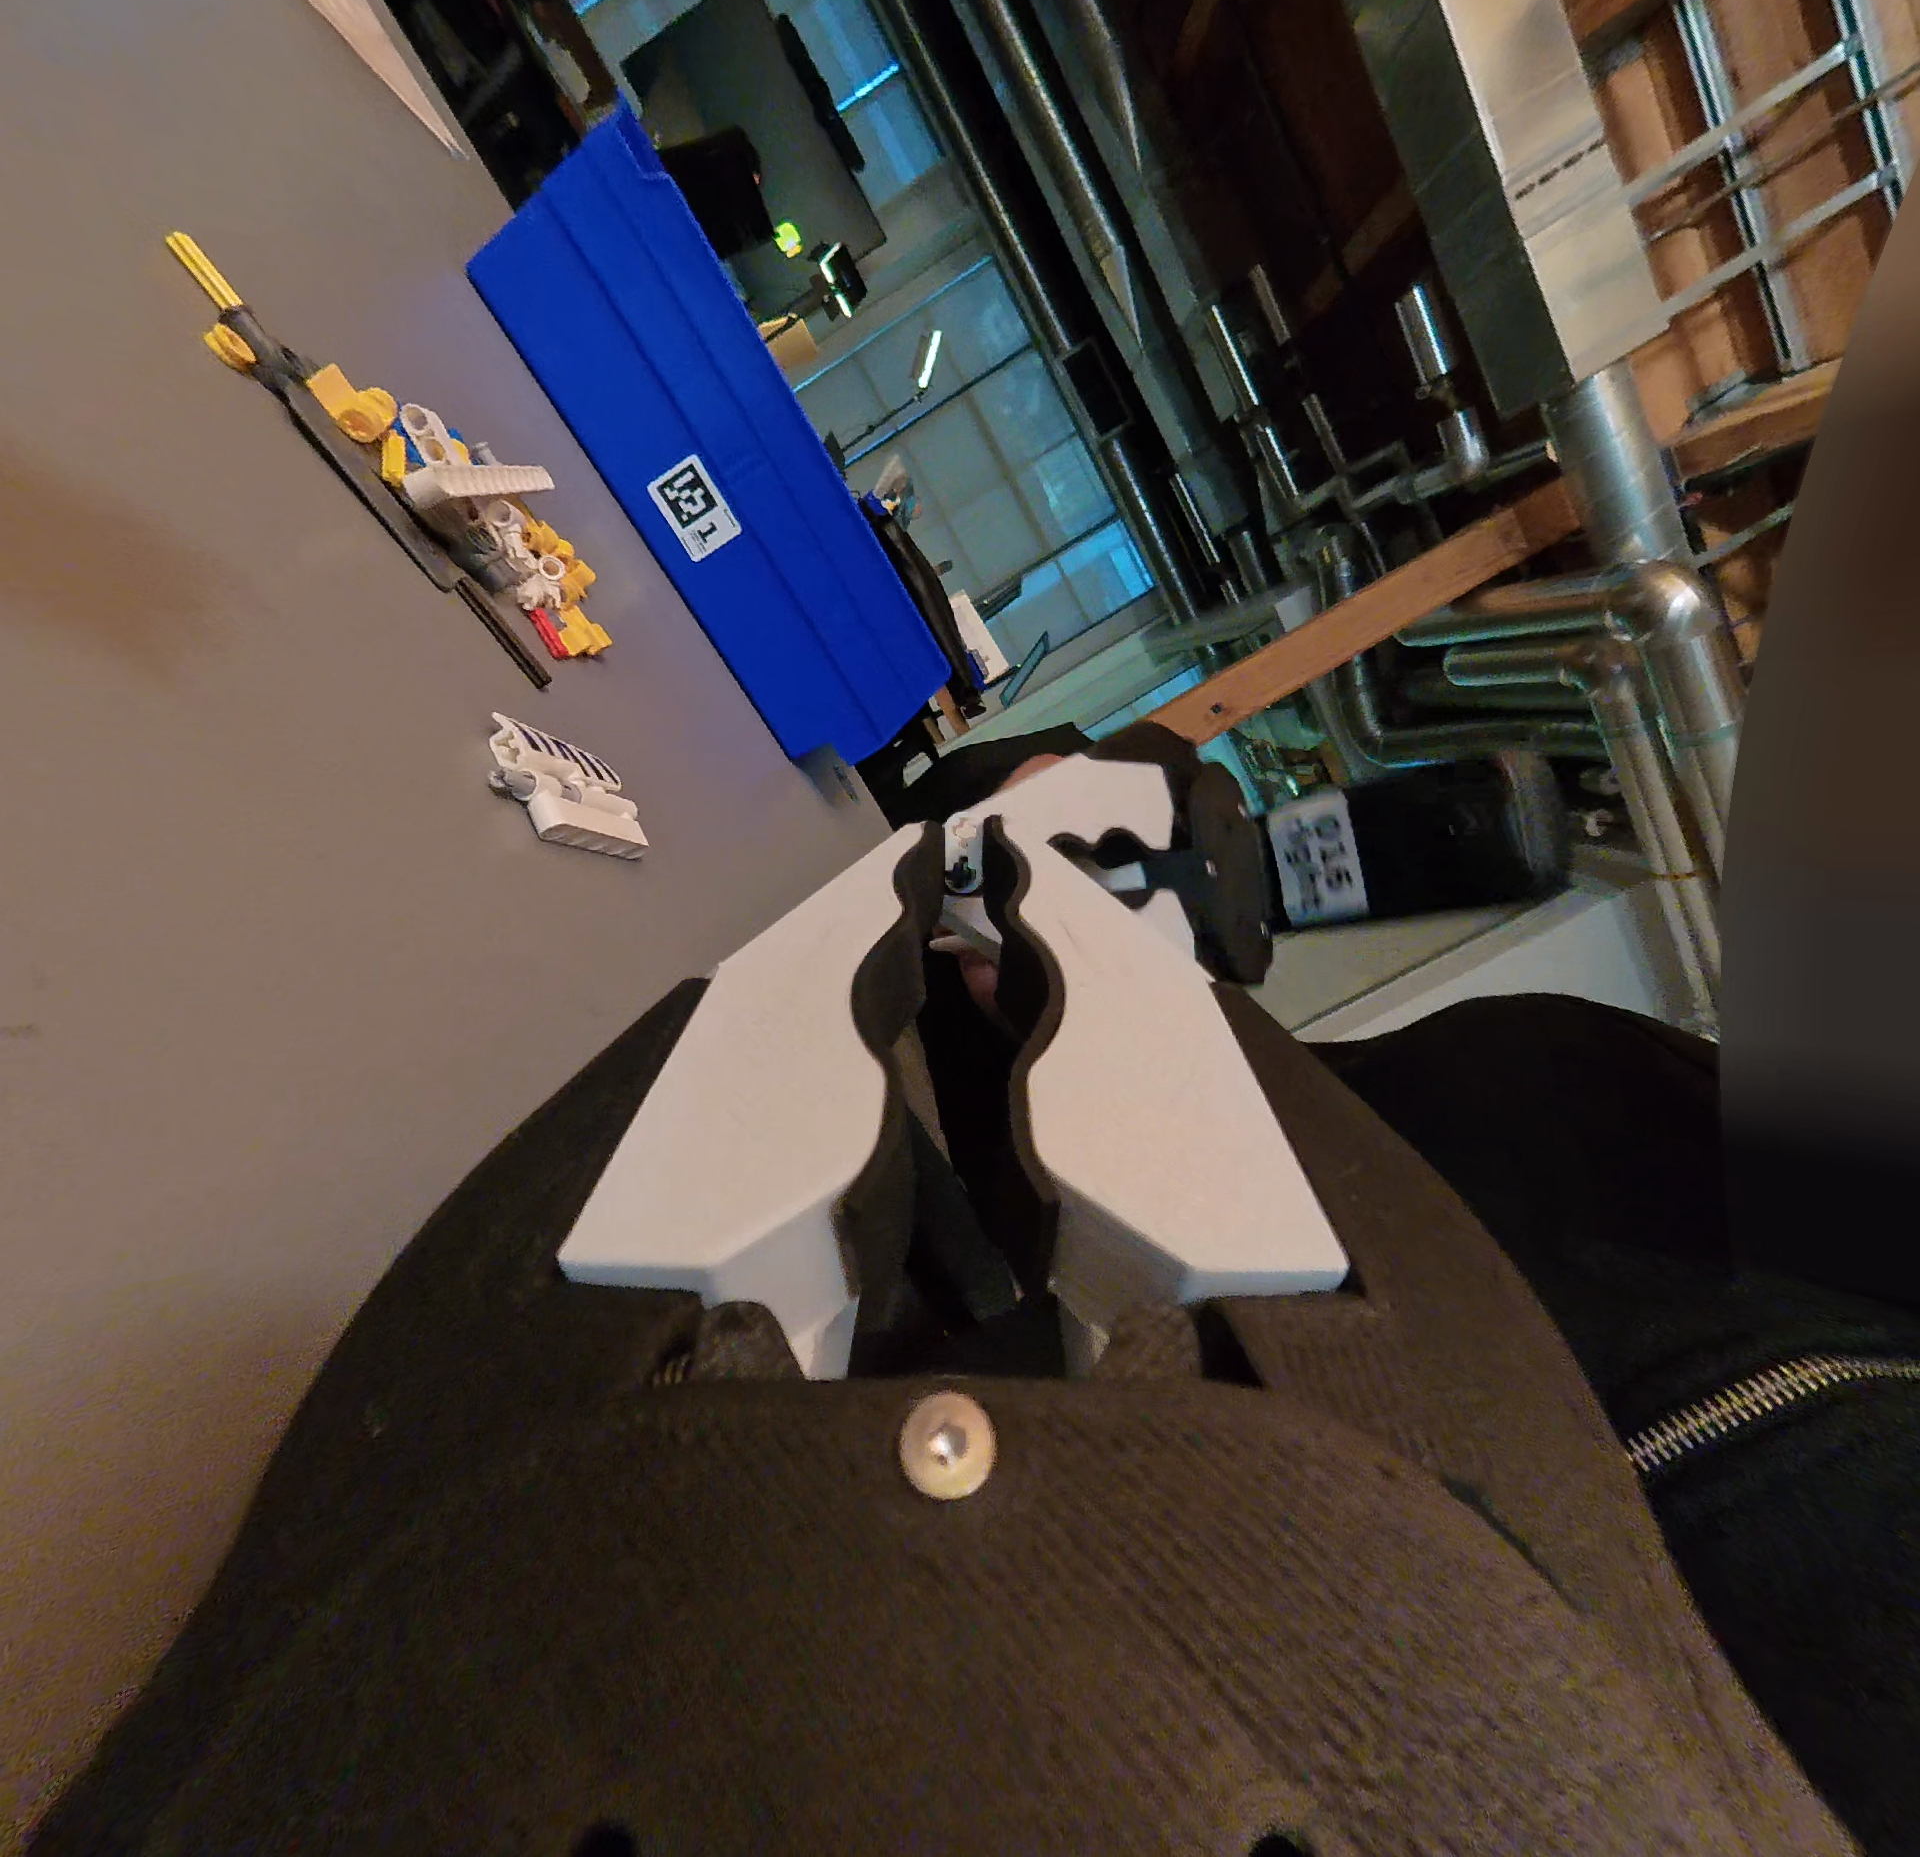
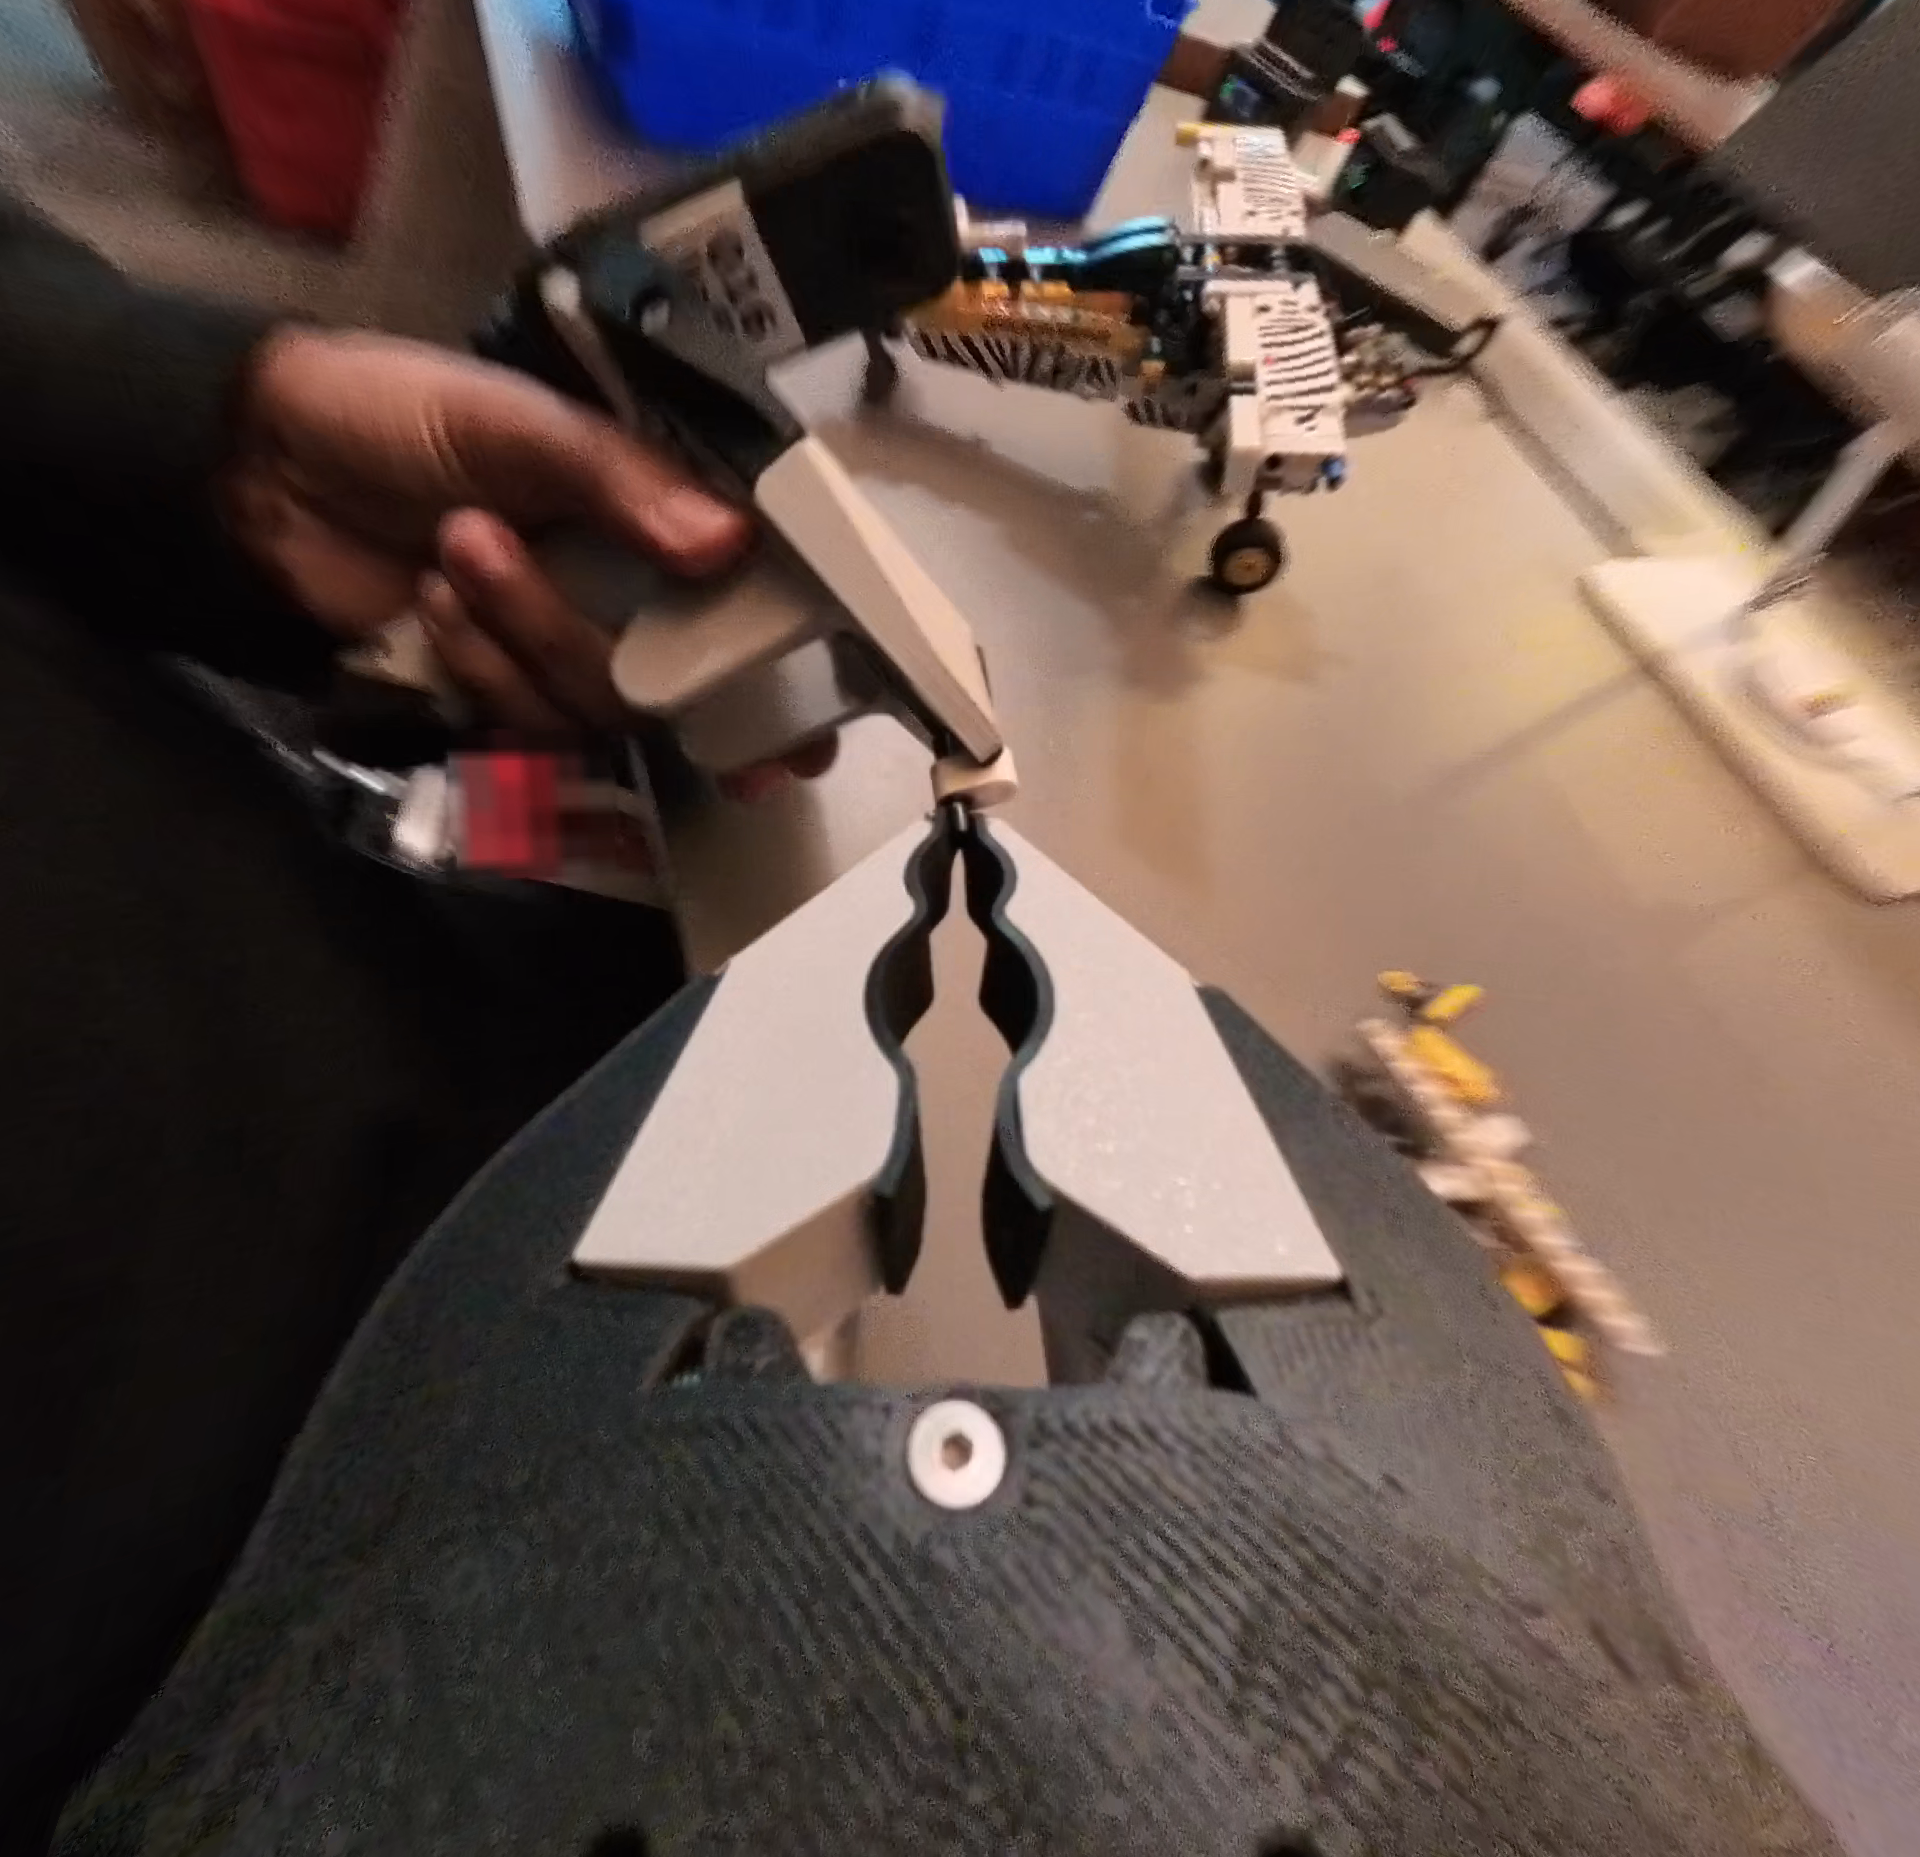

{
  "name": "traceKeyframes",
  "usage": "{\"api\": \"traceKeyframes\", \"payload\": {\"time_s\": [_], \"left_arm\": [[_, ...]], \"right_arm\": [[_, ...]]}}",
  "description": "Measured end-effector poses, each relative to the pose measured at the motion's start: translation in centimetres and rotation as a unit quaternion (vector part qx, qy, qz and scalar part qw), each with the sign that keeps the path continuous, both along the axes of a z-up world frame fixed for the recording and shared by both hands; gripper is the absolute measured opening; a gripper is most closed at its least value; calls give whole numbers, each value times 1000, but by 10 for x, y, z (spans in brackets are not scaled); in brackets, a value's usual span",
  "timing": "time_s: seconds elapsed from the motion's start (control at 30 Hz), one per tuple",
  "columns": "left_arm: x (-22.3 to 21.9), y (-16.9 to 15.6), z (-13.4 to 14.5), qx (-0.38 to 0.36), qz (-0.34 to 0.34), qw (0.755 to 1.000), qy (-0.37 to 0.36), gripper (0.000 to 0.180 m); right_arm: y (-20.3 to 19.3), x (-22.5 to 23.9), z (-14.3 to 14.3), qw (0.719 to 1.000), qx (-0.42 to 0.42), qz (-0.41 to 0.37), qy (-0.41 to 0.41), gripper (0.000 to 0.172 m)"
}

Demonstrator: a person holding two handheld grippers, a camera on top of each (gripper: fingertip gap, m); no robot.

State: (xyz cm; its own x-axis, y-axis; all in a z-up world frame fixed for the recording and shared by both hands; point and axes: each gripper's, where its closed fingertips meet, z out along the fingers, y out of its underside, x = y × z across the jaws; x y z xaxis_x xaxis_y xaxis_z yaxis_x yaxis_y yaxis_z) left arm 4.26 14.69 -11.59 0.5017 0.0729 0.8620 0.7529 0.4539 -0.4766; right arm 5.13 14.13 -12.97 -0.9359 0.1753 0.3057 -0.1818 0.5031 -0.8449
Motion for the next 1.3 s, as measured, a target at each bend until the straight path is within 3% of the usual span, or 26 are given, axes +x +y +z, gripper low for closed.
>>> {"api": "traceKeyframes", "payload": {"time_s": [0.17,0.23,0.3,0.37,0.47,0.57,0.67,0.8,1.13,1.3], "left_arm": [[4,-1,12,-9,6,999,35,0],[-18,-46,17,27,80,996,25,0],[-18,-55,8,-39,95,994,49,0],[-7,-27,11,-69,56,993,73,0],[-5,-7,15,-165,83,967,175,2],[12,1,16,-200,46,947,247,34],[32,7,10,-211,-14,938,276,46],[46,13,6,-226,-47,924,304,40],[72,21,10,-198,-98,908,355,16],[71,18,12,-211,-82,891,394,12]], "right_arm": [[5,4,17,956,-135,31,-259,1],[27,-13,26,928,-188,7,-320,0],[35,-22,6,939,-160,-23,-305,1],[22,-11,-1,940,-149,-7,-306,1],[7,7,1,942,-135,39,-306,1],[4,25,3,946,-114,96,-289,1],[5,38,1,952,-82,128,-267,1],[6,50,9,950,-72,160,-258,1],[9,70,11,915,-68,220,-331,1],[7,72,14,914,-80,225,-329,0]]}}
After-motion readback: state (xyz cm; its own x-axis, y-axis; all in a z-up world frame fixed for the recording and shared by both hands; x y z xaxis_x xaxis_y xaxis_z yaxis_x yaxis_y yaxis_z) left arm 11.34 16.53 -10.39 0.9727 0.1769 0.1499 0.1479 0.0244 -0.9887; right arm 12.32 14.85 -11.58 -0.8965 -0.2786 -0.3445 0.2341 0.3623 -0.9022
